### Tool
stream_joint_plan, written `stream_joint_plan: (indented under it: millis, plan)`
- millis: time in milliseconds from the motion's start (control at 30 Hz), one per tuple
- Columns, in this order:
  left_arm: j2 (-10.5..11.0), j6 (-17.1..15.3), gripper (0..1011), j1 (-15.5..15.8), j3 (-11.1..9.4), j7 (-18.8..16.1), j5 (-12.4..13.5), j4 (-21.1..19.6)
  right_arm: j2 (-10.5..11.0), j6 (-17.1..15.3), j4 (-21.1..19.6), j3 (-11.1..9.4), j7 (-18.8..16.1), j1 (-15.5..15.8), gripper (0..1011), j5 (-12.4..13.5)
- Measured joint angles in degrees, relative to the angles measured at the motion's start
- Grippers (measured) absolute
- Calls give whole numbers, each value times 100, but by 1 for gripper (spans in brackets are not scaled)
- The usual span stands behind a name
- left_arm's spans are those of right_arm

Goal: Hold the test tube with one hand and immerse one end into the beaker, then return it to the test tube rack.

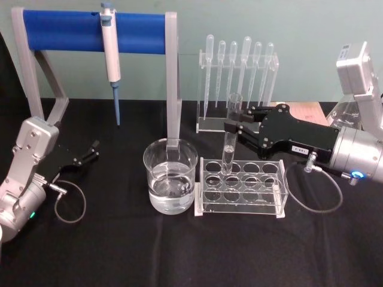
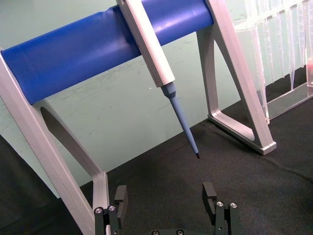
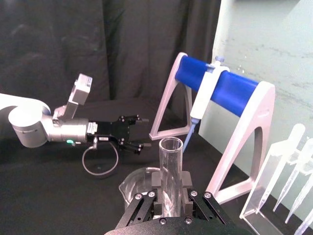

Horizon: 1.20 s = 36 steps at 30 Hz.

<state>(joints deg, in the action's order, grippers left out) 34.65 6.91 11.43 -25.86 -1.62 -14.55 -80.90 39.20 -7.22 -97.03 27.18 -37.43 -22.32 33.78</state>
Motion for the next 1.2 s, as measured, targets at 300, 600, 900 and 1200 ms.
stream_joint_plan:
  millis: [300, 600, 900, 1200]
  plan:
    - [0, 0, 1000, 0, 0, 0, 0, 0, 66, -65, -154, -46, 99, -42, 222, 195]
    - [0, 0, 1000, 0, 0, 0, 0, 0, 129, -165, -262, -117, 310, 6, 222, 370]
    - [0, 0, 1000, 0, 0, 0, 0, 0, 172, -150, -285, -164, 383, 58, 222, 466]
    - [0, 0, 1000, 0, 0, 0, 0, 0, 197, -90, -285, -166, 393, 77, 222, 484]
